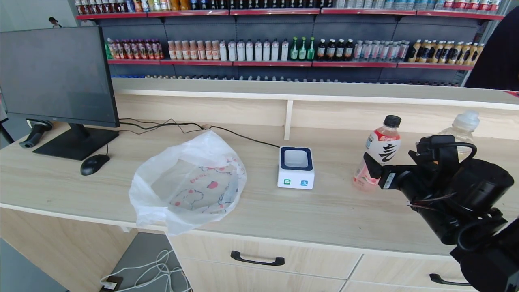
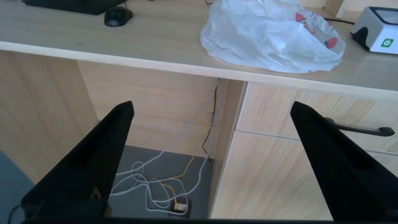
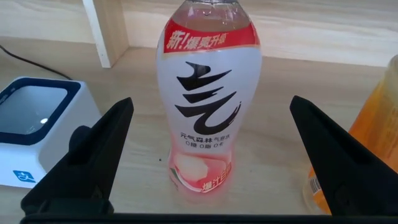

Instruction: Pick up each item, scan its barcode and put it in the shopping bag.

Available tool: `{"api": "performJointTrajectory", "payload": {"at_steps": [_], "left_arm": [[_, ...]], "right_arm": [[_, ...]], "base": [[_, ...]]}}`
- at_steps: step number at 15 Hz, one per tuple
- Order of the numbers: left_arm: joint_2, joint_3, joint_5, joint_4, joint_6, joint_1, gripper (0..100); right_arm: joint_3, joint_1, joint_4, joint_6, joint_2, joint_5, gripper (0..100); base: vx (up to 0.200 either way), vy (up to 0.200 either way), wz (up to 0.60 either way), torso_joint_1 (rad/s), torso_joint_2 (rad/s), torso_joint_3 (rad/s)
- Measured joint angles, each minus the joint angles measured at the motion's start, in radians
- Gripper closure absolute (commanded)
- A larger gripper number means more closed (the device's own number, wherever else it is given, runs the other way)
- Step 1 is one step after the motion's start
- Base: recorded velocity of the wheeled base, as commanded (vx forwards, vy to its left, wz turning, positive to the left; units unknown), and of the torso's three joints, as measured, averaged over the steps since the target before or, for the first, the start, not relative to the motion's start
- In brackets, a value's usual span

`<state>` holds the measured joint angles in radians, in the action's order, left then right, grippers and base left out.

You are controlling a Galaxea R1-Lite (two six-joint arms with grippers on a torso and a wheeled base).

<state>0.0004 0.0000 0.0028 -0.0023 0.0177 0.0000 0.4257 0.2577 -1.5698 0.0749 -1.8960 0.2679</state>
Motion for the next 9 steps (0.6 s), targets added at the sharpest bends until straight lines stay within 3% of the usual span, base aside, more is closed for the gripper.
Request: {"api": "performJointTrajectory", "payload": {"at_steps": [9], "left_arm": [[0.0, 0.0, 0.0, 0.0, 0.004, 0.0, 0]], "right_arm": [[0.063, -0.044, 0.0, 0.0, -0.09, -0.018, 0]], "base": [[0.0, 0.0, 0.0, 0.0, 0.0, 0.0]]}}
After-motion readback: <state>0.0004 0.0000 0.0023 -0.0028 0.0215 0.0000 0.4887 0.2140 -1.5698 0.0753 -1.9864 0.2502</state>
